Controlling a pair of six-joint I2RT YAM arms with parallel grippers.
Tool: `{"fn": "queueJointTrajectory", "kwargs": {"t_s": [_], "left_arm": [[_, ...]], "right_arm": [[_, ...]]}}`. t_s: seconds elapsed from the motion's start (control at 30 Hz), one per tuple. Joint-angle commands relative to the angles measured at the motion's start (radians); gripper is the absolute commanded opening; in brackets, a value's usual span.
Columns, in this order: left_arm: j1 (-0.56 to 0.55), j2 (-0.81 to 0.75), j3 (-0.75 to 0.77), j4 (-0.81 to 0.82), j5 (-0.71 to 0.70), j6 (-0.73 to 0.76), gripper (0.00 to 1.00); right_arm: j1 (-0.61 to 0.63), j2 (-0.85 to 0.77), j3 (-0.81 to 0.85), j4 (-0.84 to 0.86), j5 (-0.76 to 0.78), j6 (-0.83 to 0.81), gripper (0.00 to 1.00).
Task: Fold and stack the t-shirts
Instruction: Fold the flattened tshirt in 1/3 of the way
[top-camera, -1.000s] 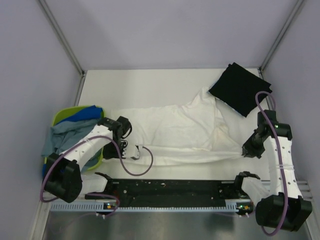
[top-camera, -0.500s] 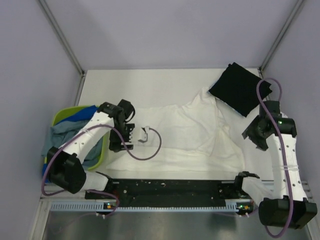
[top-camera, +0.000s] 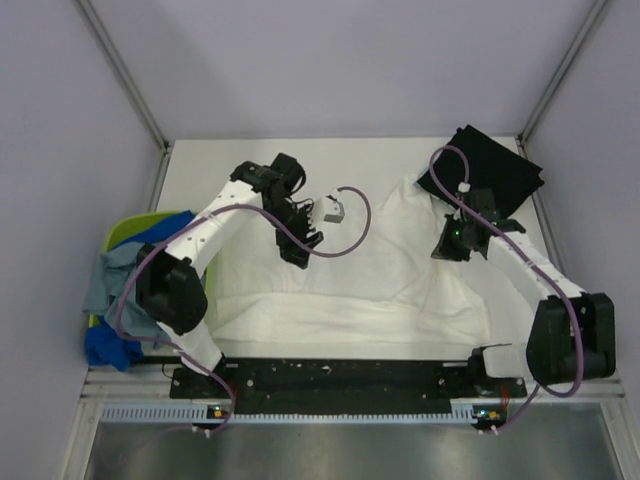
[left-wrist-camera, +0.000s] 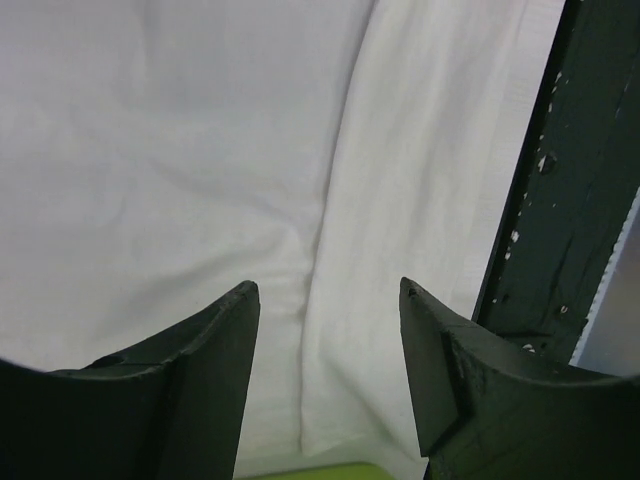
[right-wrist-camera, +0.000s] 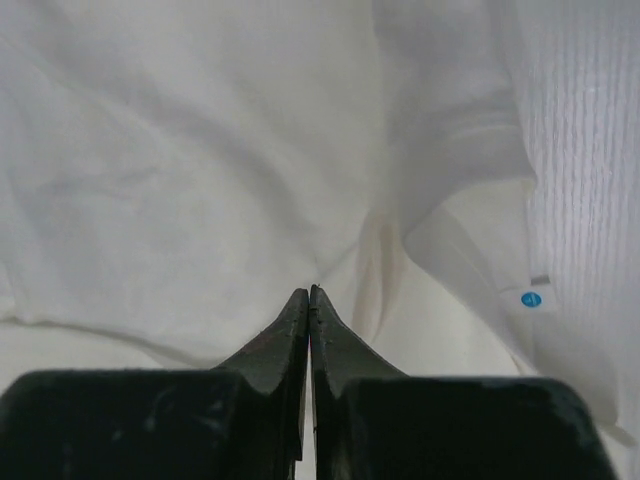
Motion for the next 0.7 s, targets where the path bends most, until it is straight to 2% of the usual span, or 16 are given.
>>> {"fn": "queueJointTrajectory", "kwargs": {"t_s": [0.0, 0.17, 0.33, 0.53, 0.67], "left_arm": [[-0.016, 0.054, 0.020, 0.063, 0.188, -0.092, 0.62], [-0.033, -0.018, -0.121, 0.170, 0.058, -0.161, 0.62], [-0.032, -0.156, -0.283, 0.207, -0.180, -0.244, 0.63], [-0.030, -0.303, -0.448, 0.187, -0.291, -0.258, 0.68], [-0.007, -0.300, -0.511, 0.215, -0.425, -0.290, 0.68]], "right_arm": [[0.002, 0.120, 0.004, 0.233, -0.042, -0.027, 0.00], [-0.079, 0.306, 0.070, 0.231, 0.072, -0.036, 0.00], [-0.197, 0.346, 0.115, 0.239, 0.184, 0.002, 0.00], [-0.206, 0.310, 0.161, 0.267, 0.205, 0.011, 0.00], [-0.307, 0.388, 0.149, 0.310, 0.109, 0.100, 0.00]]}}
